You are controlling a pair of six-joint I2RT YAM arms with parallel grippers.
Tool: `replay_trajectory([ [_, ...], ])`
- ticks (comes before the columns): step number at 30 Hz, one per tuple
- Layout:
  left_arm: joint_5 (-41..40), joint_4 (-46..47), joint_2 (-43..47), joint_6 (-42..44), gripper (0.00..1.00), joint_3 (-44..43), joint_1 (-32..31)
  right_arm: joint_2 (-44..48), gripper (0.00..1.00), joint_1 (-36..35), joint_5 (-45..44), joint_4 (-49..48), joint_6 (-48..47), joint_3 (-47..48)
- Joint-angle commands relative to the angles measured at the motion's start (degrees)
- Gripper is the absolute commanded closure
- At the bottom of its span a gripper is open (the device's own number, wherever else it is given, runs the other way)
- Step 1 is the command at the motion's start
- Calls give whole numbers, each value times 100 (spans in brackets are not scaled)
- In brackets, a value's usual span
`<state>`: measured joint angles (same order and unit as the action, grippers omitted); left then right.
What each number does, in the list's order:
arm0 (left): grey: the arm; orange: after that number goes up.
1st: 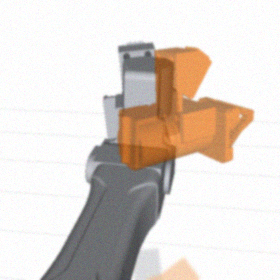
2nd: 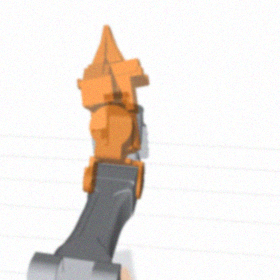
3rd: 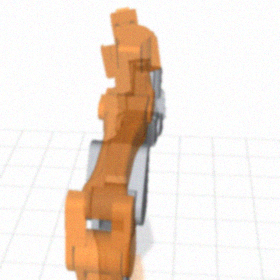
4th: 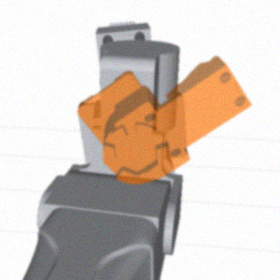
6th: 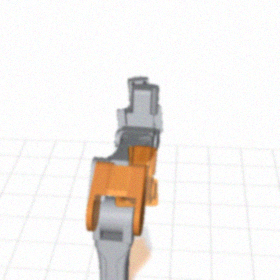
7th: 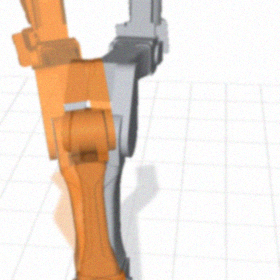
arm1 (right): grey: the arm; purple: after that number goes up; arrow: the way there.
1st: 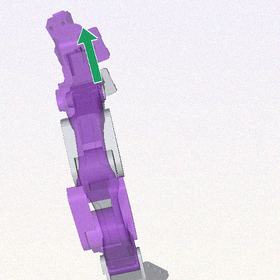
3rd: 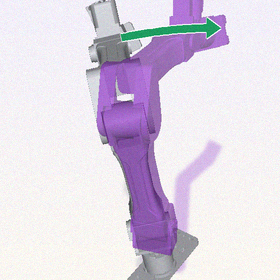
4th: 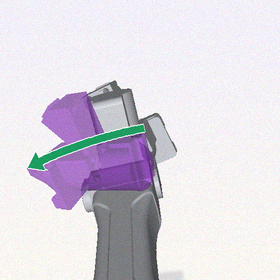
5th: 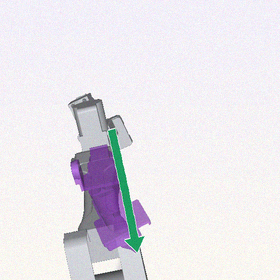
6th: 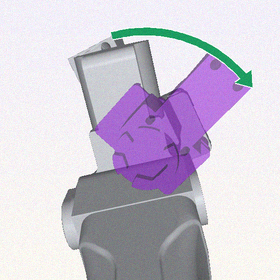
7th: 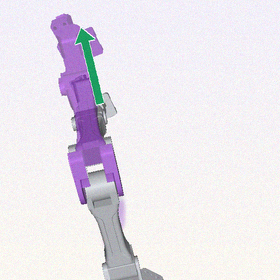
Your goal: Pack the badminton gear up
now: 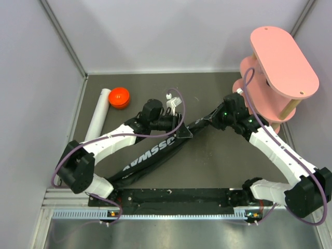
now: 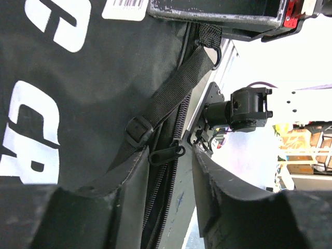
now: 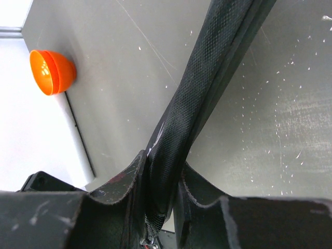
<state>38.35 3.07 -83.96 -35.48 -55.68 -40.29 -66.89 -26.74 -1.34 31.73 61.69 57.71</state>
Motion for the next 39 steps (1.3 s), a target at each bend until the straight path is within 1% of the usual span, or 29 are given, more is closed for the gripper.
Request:
replay_trajectory([
  [1,296,589,47,-161,61,-171,4,36,84,11,117,-360,-157,65],
  [7,199,466,3,-134,68,-206,4,36,85,20,117,-378,-157,38],
  [11,129,510,-6,-204,74,-197,4,27,85,11,117,-395,-166,47],
  [13,103,554,-23,-248,75,-206,4,19,85,20,117,-404,-166,47],
  [17,24,581,-32,-301,79,-233,4,27,85,11,117,-404,-184,56],
  [20,32,589,-50,-319,85,-242,-5,19,86,11,117,-404,-201,65],
  [23,-81,589,-24,-310,86,-207,-14,18,86,11,108,-404,-184,73],
  [29,-196,528,-68,-301,86,-233,-31,-8,87,2,275,-413,-184,91],
  [31,-319,502,-33,-240,90,-241,-49,-8,88,11,275,-413,-175,91],
  [32,-363,441,-24,-214,96,-242,-49,1,89,11,275,-413,-184,82],
  [34,-634,431,99,-108,100,-198,-66,1,93,11,231,-413,-140,56],
  [35,-775,388,169,-47,100,-128,-66,10,99,11,179,-430,-70,38],
  [36,-1124,300,335,49,100,-110,-110,10,100,11,152,-456,-35,30],
  [37,-1319,186,441,294,100,-57,-145,1,100,11,152,-492,-8,29],
  [38,-1469,107,538,410,100,-13,-180,-77,100,11,-48,-544,-17,47],
  [39,-1584,-42,783,515,100,48,-233,-157,100,2,-120,-588,-25,169],
])
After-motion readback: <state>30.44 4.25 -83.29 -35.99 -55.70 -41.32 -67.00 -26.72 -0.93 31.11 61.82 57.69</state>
